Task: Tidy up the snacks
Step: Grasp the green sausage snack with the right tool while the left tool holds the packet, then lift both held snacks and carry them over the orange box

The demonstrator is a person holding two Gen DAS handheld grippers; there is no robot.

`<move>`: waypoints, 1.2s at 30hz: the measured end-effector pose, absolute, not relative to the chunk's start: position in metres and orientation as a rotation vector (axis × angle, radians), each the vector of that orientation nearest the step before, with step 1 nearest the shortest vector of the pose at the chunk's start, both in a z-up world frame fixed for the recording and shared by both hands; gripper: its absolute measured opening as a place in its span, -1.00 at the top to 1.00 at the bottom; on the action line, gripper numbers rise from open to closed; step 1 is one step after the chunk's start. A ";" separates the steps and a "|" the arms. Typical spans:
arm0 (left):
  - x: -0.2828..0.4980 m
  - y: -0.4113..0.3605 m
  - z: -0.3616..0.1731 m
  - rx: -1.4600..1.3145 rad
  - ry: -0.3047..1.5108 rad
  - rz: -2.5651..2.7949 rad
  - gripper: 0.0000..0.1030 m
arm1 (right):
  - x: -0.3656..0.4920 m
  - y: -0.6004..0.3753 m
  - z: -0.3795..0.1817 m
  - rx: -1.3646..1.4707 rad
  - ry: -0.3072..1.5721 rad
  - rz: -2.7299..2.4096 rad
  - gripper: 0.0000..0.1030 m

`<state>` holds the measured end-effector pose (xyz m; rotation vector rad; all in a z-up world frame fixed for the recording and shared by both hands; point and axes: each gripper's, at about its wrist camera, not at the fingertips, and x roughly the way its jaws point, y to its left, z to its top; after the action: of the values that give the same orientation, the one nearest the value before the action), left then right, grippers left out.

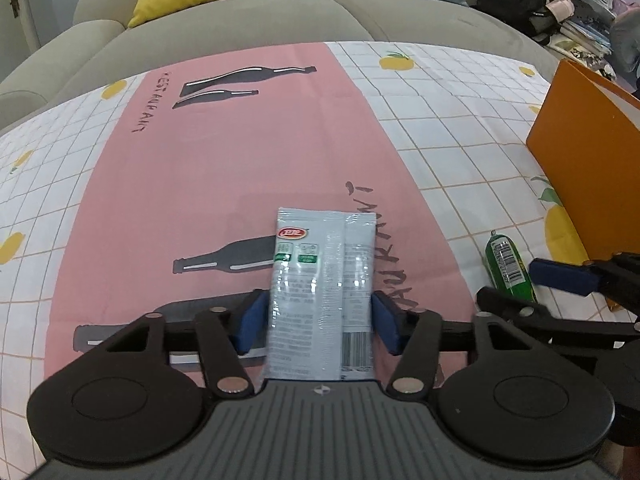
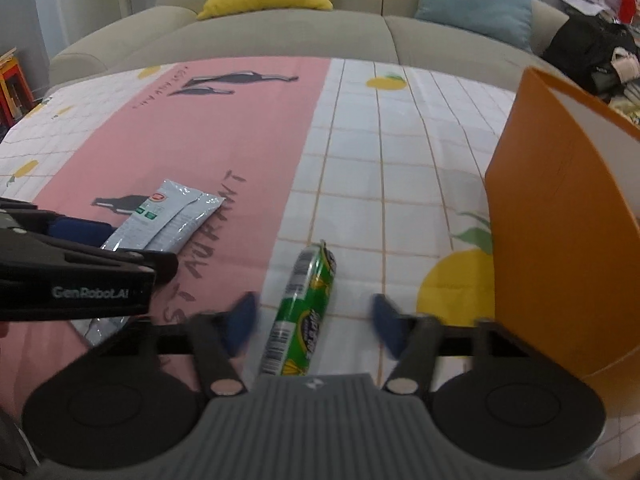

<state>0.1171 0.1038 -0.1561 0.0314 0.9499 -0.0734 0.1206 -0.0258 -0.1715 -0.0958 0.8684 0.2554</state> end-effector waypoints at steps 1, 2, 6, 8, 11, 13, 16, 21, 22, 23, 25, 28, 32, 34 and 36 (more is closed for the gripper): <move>0.117 0.104 -0.156 0.031 0.949 -0.071 -0.15 | 0.121 -0.026 -0.171 -0.094 0.865 0.258 0.28; 0.116 0.103 -0.156 0.028 0.946 -0.068 -0.14 | 0.121 -0.027 -0.171 -0.090 0.863 0.261 0.41; 0.115 0.105 -0.156 0.006 0.930 -0.064 -0.09 | 0.121 -0.030 -0.169 -0.073 0.872 0.263 0.52; 0.114 0.109 -0.155 -0.026 0.924 -0.054 -0.08 | 0.121 -0.032 -0.168 -0.055 0.881 0.261 0.53; 0.112 0.113 -0.150 -0.052 0.920 -0.034 -0.06 | 0.122 -0.037 -0.165 -0.030 0.890 0.262 0.54; 0.111 0.114 -0.143 -0.065 0.910 -0.027 -0.06 | 0.123 -0.040 -0.160 -0.012 0.885 0.267 0.55; 0.108 0.112 -0.130 -0.077 0.902 -0.028 -0.06 | 0.121 -0.043 -0.148 0.017 0.869 0.275 0.56; 0.104 0.101 -0.098 -0.074 0.883 -0.050 -0.05 | 0.114 -0.055 -0.116 0.066 0.826 0.304 0.56; 0.103 0.098 -0.091 -0.073 0.875 -0.059 -0.05 | 0.113 -0.058 -0.109 0.073 0.821 0.306 0.56; 0.101 0.093 -0.084 -0.068 0.866 -0.068 -0.05 | 0.112 -0.063 -0.102 0.079 0.818 0.308 0.56; 0.097 0.084 -0.070 -0.063 0.838 -0.090 -0.05 | 0.110 -0.074 -0.090 0.097 0.816 0.307 0.56; 0.096 0.072 -0.050 -0.084 0.815 -0.127 -0.05 | 0.110 -0.096 -0.072 0.140 0.819 0.307 0.56; 0.098 0.049 -0.027 -0.094 0.791 -0.189 -0.05 | 0.110 -0.132 -0.048 0.185 0.810 0.301 0.56; 0.100 0.032 -0.014 -0.090 0.783 -0.228 -0.05 | 0.110 -0.150 -0.038 0.187 0.805 0.293 0.56; 0.104 0.018 -0.007 -0.096 0.783 -0.267 -0.05 | 0.109 -0.170 -0.029 0.185 0.802 0.286 0.56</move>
<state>0.1037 0.0183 -0.0073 -0.0959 0.7835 -0.2672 0.1093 -0.1702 -0.0294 0.1854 0.8020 0.2863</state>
